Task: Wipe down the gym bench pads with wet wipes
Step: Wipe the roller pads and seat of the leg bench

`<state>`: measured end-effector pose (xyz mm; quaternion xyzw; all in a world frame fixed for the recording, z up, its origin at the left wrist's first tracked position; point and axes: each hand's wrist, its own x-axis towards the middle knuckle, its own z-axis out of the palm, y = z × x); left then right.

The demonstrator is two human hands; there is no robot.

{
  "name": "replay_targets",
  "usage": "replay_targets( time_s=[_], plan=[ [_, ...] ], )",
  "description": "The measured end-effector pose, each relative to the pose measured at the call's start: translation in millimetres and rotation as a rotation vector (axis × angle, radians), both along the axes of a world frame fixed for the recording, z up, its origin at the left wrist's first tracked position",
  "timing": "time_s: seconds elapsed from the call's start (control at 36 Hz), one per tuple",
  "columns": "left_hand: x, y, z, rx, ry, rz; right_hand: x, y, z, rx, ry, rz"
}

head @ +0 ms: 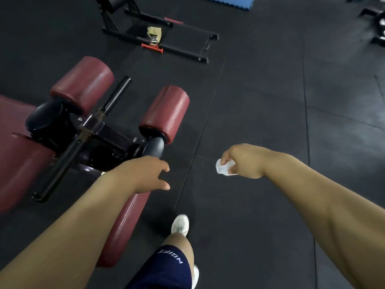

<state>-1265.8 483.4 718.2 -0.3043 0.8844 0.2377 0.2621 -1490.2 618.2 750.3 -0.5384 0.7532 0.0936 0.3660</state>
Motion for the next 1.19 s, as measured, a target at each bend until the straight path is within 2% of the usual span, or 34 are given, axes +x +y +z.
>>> replay_targets(
  time_s=[0.19, 0.28, 0.5, 0.67, 0.83, 0.94, 1.19],
  plan=[
    [-54, -63, -5, -0.056, 0.084, 0.101, -49, -90, -9, -0.047, 0.032, 0.217],
    [-82, -96, -4, -0.045, 0.141, 0.142, -77, -134, -2, -0.015, 0.069, 0.247],
    [-124, -172, -2, -0.086, 0.153, 0.32, -134, -246, 13, -0.026, 0.131, 0.352],
    [-133, -206, -19, -0.119, 0.144, 0.463, -145, -316, 2, -0.016, 0.142, 0.475],
    [-134, -212, -30, -0.058, 0.125, 0.674, -144, -387, -30, -0.026, 0.157, 0.77],
    [-142, -213, -32, -0.028, 0.107, 0.837, -135, -433, -39, 0.009, 0.065, 0.947],
    [-179, -186, -32, -0.109, 0.01, 1.376, -111, -494, -37, -0.068, 0.008, 1.436]
  ],
)
